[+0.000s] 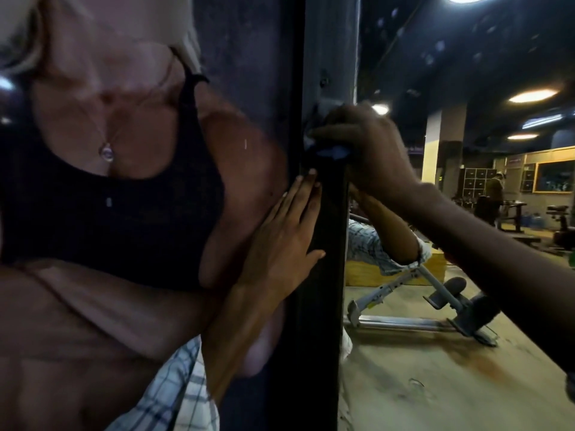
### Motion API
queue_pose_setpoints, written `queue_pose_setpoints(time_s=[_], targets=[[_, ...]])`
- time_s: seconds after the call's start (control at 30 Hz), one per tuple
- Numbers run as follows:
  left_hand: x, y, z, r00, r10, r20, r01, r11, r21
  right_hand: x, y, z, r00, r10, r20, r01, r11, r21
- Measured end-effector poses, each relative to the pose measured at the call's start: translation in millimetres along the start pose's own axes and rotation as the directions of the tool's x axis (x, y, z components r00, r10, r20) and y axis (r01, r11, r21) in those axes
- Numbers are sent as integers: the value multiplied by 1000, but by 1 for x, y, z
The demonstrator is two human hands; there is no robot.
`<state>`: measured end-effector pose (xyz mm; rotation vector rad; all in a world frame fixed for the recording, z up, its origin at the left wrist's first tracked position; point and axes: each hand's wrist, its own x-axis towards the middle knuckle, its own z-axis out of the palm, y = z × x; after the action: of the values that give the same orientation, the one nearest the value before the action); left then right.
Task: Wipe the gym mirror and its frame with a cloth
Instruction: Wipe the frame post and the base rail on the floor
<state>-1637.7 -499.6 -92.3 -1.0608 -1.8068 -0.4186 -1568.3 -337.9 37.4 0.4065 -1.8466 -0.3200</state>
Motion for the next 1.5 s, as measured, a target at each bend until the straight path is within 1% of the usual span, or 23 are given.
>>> queue_pose_setpoints(time_s=[0.07,0.1,0.17,0.23,0.4,0.43,0.53,0.6,0.67,0.73,0.77,0.8,0.87,0.9,0.93,1.03,1.1,1.17,1.23,1.27,1.33,1.43,1.5], targets=[[-12,4,7,1000,-15,-6,15,1000,7,-13,-2,-1,992,-86,89,80,995,64],[-17,7,11,1000,-15,-1,15,1000,12,-16,-2,-5,995,-61,81,55,996,73],[-26,11,16,1000,-14,18,13,1000,28,-20,-6,-2,999,50,-23,-48,997,53],[-35,15,22,999,-23,32,21,999,35,-28,-18,8,992,103,-79,-99,994,47],[-65,20,35,997,-24,70,18,997,79,-48,-24,14,996,-50,77,39,990,133],[-71,21,37,997,-25,72,18,996,87,-49,-21,13,997,-32,69,22,990,138],[-87,22,45,997,-36,72,30,996,80,-55,-23,22,991,124,-59,-118,988,100],[-96,23,50,997,-45,66,40,997,65,-65,-36,34,985,155,-72,-148,985,87],[-104,23,55,996,-55,68,51,997,55,-78,-46,41,999,29,36,-32,995,91],[-112,24,59,996,-59,65,56,997,50,-86,-44,36,980,-118,161,103,990,99],[-117,24,60,996,-61,68,58,997,48,-86,-40,32,977,-133,168,120,989,88],[-121,25,62,995,-64,73,61,997,43,-86,-36,30,987,-91,131,83,994,67],[-129,26,64,993,-71,91,69,997,29,-87,-31,31,996,85,-8,-85,995,54],[-133,27,66,992,-76,98,74,997,27,-90,-35,34,989,145,-42,-141,987,77],[-138,28,68,992,-82,101,80,996,28,-96,-42,41,988,150,-34,-146,985,95],[-152,32,76,989,-93,114,89,995,45,-126,-64,52,989,-58,138,37,987,157],[-163,33,81,986,-91,139,85,995,51,-138,-66,49,976,-105,192,68,979,190],[-175,34,83,981,-86,172,78,995,57,-141,-64,49,995,19,96,-34,987,158],[-186,34,86,977,-82,198,70,996,63,-144,-67,53,987,160,-11,-157,976,149],[-192,34,87,974,-82,209,69,995,67,-147,-72,55,983,183,-23,-177,971,160],[-202,34,90,970,-81,229,65,995,77,-162,-87,61,990,130,52,-138,972,188],[-214,36,96,962,-76,263,56,995,81,-190,-98,64,969,-44,244,-12,974,224],[-222,40,98,958,-77,277,55,995,85,-200,-97,63,974,-24,226,-25,977,212]])
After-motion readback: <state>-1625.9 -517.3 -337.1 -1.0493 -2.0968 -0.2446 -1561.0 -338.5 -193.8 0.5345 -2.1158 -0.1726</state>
